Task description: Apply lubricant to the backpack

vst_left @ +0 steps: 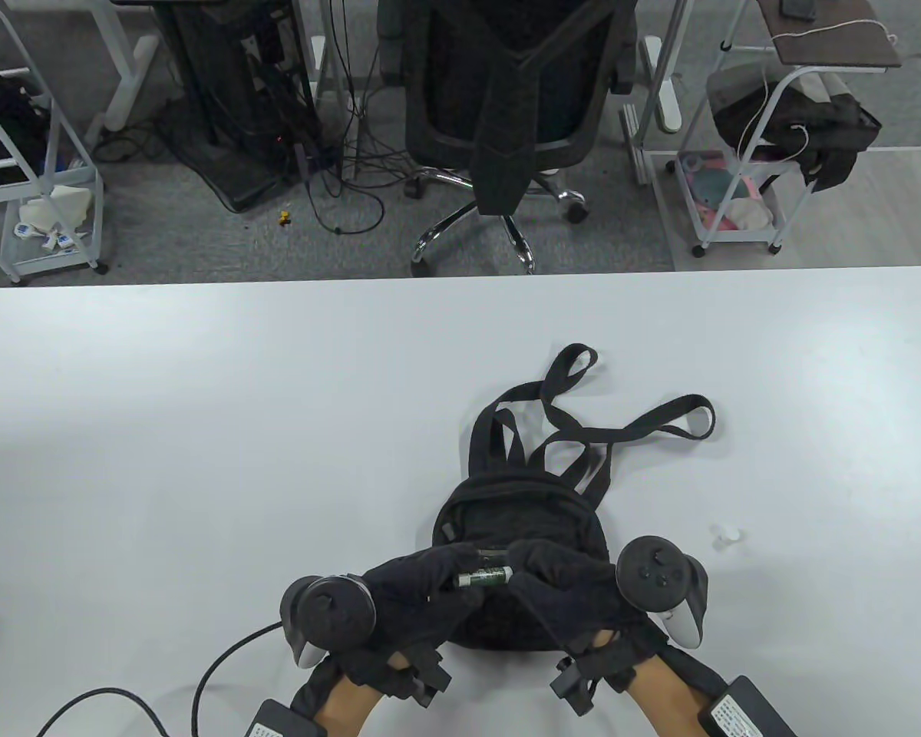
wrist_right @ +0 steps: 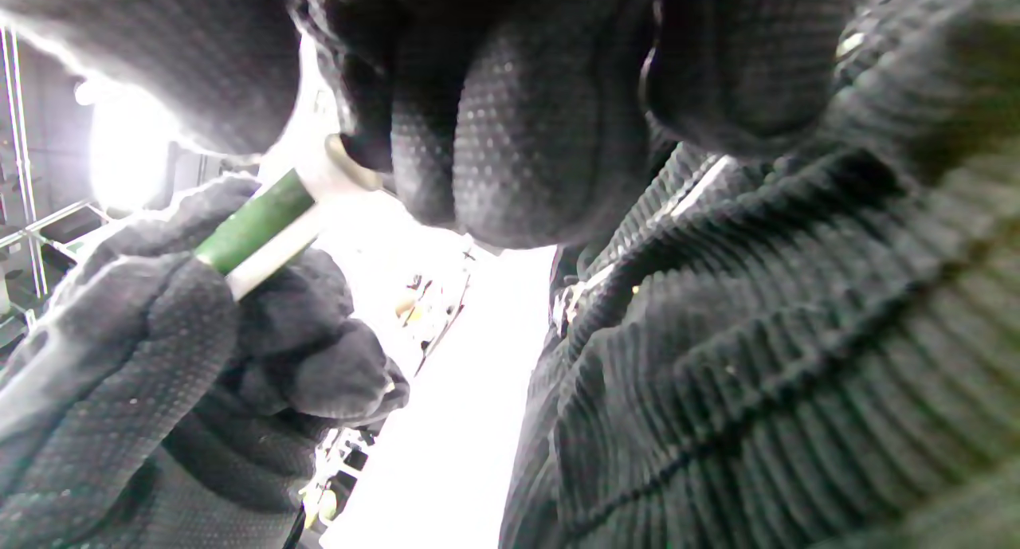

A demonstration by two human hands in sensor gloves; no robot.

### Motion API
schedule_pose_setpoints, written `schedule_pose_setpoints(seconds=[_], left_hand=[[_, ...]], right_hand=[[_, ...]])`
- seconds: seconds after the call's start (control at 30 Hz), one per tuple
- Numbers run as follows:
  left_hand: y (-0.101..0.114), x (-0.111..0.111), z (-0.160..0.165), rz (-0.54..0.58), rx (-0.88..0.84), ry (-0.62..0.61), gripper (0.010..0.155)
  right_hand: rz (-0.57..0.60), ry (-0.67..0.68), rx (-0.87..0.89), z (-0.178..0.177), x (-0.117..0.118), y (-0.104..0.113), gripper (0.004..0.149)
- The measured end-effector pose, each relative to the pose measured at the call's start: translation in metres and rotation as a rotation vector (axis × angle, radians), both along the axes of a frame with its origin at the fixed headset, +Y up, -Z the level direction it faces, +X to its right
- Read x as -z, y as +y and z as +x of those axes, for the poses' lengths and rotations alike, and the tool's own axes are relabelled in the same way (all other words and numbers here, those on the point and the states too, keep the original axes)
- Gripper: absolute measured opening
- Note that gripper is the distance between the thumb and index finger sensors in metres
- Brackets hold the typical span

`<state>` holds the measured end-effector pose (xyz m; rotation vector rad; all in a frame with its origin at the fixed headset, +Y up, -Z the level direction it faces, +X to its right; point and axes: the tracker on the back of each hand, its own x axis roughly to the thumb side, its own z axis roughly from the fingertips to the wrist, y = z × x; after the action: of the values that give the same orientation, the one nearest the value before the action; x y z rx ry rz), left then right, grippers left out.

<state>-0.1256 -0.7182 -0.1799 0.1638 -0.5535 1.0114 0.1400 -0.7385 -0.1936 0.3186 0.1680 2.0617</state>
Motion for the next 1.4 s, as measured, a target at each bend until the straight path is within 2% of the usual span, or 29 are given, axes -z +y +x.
schedule_pose_setpoints(seconds=[0.33, 0.5, 0.7, 0.8, 0.93, 1.03, 1.1, 1.2, 1.3, 1.4], left_hand=[[0.001, -0.003, 0.004, -0.041, -0.099, -0.055, 0.056], [-0.003, -0.004, 0.006, -0.045, -0.101, -0.017, 0.056], [-0.009, -0.001, 0.006, -0.096, -0.133, -0.002, 0.054], [-0.008, 0.001, 0.0, -0.092, -0.138, 0.027, 0.053], [-0.008, 0.004, -0.007, -0.101, -0.148, 0.064, 0.054], [-0.006, 0.004, -0.011, -0.108, -0.147, 0.098, 0.054], [-0.005, 0.004, -0.014, -0.117, -0.147, 0.122, 0.054], [-0.003, 0.004, -0.019, -0.123, -0.128, 0.155, 0.054], [-0.005, 0.007, -0.023, -0.115, -0.106, 0.167, 0.054], [-0.009, 0.011, -0.024, -0.136, -0.14, 0.13, 0.054]], right_hand=[[-0.106, 0.036, 0.062, -0.008, -0.001, -0.009, 0.047], [-0.151, 0.044, 0.126, -0.012, -0.003, -0.01, 0.046], [-0.153, 0.068, 0.121, -0.013, -0.002, -0.011, 0.048], [-0.093, 0.038, 0.068, 0.0, 0.005, -0.002, 0.051], [0.004, -0.049, -0.087, 0.035, 0.016, 0.017, 0.052], [0.092, -0.202, -0.341, 0.072, 0.025, 0.031, 0.047], [0.055, -0.294, -0.508, 0.097, 0.029, 0.04, 0.047], [-0.049, -0.472, -0.588, 0.135, 0.03, 0.047, 0.048], [-0.204, -0.66, -0.669, 0.172, 0.03, 0.042, 0.049], [-0.334, -0.77, -0.78, 0.196, 0.032, 0.029, 0.049]])
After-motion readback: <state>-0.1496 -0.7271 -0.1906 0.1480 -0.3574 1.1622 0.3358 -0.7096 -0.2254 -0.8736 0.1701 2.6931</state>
